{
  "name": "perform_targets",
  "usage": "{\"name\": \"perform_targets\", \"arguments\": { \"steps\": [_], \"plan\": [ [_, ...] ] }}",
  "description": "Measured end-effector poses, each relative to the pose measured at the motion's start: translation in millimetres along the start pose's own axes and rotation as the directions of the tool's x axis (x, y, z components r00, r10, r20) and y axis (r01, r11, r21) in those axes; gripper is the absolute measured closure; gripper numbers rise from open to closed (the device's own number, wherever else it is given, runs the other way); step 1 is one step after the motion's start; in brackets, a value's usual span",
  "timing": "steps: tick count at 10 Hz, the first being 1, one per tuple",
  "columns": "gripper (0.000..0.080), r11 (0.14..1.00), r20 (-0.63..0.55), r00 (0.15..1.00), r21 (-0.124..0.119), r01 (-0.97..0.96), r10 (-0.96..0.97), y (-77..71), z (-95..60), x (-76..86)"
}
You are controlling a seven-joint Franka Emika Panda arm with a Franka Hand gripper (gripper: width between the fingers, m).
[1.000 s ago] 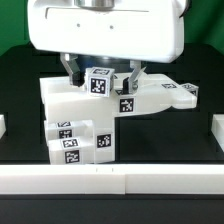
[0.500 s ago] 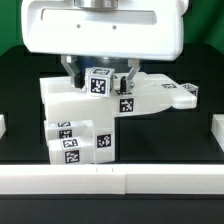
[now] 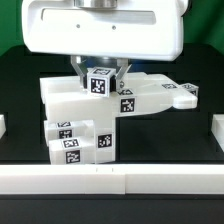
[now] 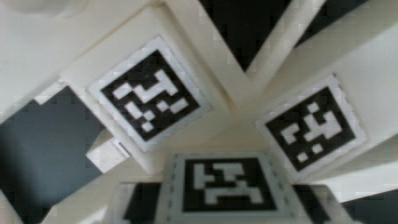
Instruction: Assemble chair
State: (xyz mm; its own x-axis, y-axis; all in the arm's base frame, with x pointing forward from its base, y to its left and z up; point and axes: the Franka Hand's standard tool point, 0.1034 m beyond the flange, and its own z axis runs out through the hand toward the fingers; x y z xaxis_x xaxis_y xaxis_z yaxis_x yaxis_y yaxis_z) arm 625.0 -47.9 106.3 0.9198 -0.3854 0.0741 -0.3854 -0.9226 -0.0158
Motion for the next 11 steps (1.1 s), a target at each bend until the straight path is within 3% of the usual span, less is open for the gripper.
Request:
{"name": "perform_targets", "arguments": {
  "steps": [5,11],
  "plan": [
    [0.0531,0.951,0.001,0.951,0.001,-0.310,0.310,-0.5,0.1,-0.2],
    [0.0530,0.719,0.023,0.719,0.024,-0.695,0.694,-3.9,0.8,-1.2]
  ]
}}
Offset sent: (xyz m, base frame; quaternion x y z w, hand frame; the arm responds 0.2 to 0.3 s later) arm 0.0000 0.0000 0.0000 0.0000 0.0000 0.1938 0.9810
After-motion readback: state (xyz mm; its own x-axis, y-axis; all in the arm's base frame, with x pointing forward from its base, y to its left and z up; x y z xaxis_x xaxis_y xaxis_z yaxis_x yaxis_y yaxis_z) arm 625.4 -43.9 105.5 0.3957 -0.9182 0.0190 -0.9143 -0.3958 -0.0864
